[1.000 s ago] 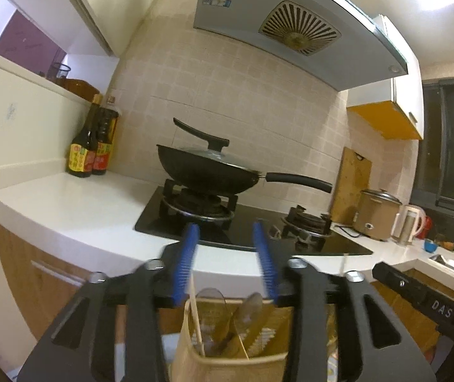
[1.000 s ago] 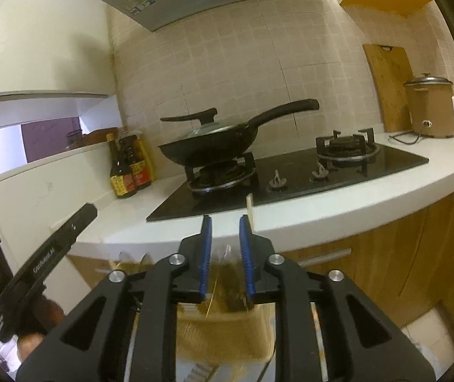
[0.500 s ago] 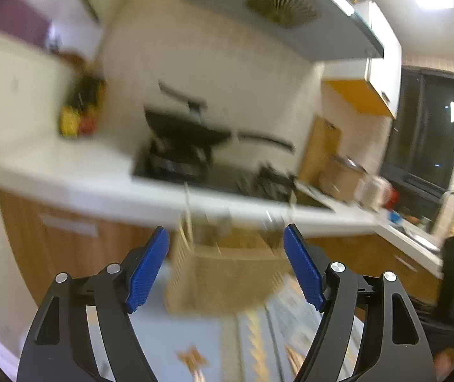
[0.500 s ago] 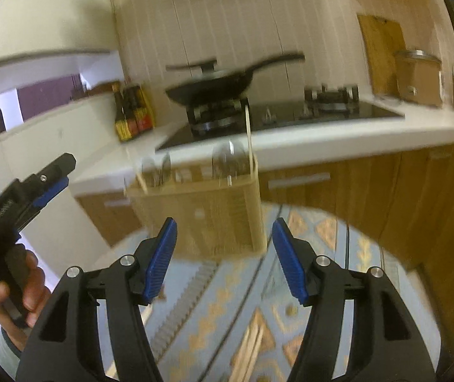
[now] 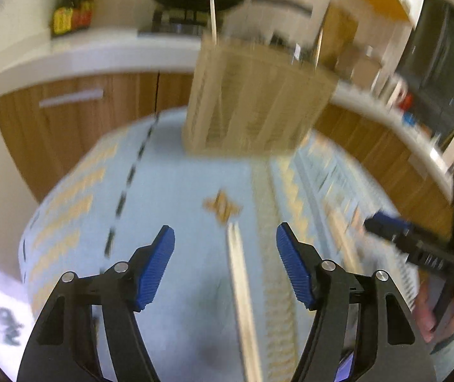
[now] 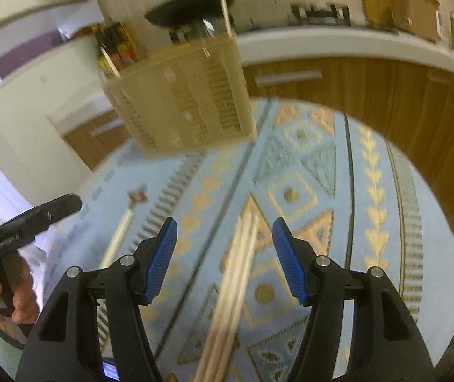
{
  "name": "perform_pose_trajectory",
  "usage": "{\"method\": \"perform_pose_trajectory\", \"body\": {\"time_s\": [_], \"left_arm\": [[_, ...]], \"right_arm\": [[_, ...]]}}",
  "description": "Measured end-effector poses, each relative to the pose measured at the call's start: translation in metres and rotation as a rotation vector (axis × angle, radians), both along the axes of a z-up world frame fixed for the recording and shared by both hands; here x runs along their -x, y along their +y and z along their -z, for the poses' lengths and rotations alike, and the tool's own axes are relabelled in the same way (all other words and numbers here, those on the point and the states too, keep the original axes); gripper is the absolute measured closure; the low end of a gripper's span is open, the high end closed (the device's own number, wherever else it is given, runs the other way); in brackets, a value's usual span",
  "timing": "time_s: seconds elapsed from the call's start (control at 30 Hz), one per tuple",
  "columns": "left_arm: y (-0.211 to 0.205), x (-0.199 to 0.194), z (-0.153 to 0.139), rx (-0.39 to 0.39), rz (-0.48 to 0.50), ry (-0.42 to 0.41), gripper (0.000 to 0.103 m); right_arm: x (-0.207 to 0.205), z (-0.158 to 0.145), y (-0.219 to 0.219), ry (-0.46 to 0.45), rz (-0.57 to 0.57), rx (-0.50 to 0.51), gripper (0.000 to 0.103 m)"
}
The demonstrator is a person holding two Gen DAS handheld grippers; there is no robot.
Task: Organize utensils
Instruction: 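Grasp a pair of chopsticks with the left tool while the right tool grasps another pair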
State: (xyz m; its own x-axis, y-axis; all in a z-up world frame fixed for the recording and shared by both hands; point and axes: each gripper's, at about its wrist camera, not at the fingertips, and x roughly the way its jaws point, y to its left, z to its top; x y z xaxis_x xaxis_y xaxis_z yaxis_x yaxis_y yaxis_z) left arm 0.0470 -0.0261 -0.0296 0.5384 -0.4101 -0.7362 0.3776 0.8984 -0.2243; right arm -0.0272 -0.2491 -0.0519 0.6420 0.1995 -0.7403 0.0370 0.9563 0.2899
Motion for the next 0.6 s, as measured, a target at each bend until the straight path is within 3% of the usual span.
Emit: {"method": "perform_pose_trajectory", "body": {"time_s": [0.1, 0.2, 0.27, 0.33, 0.43, 0.5, 0.53, 0.6], "left_arm": [[-0.011, 0.003, 0.02, -0.077, 0.048, 0.105, 0.039], [-0.018, 0.008, 0.03, -0.14, 0.059, 0.112, 0.046], [-0.024, 0.011, 0.035, -0.188, 0.068, 0.12, 0.053], [-0.032, 0.016, 0.036, -0.255, 0.071, 0.094, 0.053], [-0.041, 0.02, 0.035, -0.328, 0.066, 0.058, 0.054], [-0.042, 0.022, 0.035, -0.334, 0.073, 0.048, 0.059], [-0.043, 0.021, 0.034, -0.334, 0.077, 0.047, 0.068], [-0.042, 0.021, 0.033, -0.354, 0.074, 0.038, 0.079]], "right_arm": [[-0.004, 0.018, -0.008, 0.115, 0.025, -0.02, 0.05], [0.001, 0.019, -0.018, 0.133, 0.029, -0.097, 0.051], [0.005, 0.018, -0.018, 0.156, 0.027, -0.066, 0.052], [0.009, 0.018, -0.013, 0.181, 0.003, -0.043, 0.057], [0.009, 0.021, -0.001, 0.22, -0.028, -0.004, 0.071], [0.009, 0.024, 0.006, 0.238, -0.03, 0.047, 0.079], [0.011, 0.023, 0.01, 0.234, -0.031, 0.07, 0.082], [0.011, 0.022, 0.009, 0.241, -0.036, 0.052, 0.098]]}}
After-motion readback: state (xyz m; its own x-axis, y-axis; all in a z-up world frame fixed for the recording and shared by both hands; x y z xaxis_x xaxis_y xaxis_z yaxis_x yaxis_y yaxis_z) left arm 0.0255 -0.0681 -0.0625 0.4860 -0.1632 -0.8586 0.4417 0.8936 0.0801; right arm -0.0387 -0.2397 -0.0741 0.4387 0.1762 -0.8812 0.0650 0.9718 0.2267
